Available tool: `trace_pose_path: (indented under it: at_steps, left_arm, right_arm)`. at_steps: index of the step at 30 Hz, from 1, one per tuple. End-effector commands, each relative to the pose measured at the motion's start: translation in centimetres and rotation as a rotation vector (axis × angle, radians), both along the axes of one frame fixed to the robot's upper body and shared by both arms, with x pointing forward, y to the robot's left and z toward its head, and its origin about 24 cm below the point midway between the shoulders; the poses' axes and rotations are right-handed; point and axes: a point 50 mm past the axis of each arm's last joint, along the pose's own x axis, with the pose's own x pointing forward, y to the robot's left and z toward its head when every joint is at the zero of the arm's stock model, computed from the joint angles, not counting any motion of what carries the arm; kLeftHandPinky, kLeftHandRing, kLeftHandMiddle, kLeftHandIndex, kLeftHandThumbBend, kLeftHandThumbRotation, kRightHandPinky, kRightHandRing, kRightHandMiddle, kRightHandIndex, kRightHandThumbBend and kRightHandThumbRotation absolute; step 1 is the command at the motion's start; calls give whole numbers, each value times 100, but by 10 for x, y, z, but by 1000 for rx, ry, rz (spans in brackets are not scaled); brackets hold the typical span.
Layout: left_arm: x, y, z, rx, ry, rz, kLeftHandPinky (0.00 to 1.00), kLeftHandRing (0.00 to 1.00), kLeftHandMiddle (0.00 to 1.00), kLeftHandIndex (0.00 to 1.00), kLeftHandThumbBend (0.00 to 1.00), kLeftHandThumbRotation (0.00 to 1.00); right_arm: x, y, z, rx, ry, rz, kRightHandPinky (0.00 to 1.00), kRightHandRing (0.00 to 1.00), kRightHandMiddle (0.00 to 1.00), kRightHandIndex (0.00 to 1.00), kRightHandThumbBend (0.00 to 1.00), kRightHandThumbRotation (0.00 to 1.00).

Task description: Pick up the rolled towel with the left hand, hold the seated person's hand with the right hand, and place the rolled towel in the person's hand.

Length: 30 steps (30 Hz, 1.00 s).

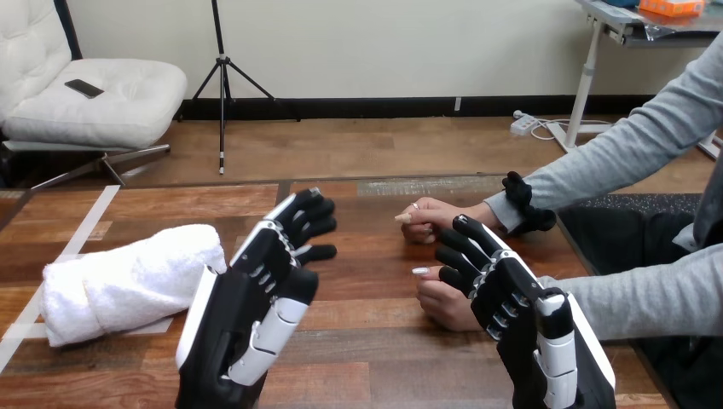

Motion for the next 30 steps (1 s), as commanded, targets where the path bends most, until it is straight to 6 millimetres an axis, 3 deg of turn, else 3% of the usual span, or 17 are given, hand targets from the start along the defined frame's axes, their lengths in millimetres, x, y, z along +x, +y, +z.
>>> trace_pose_path:
  at_steps: [1,30]
  left_arm:
    - [3,0,4,6,-30,1,72,81,82,83,75,73]
    - [6,-1,8,1,-39,-5,69,80,81,82,72,70]
  right_arm:
    - [13,1,14,2,-83,3,91,90,90,91,87,100]
    - [15,2,13,14,-77,8,92,91,90,91,88,100]
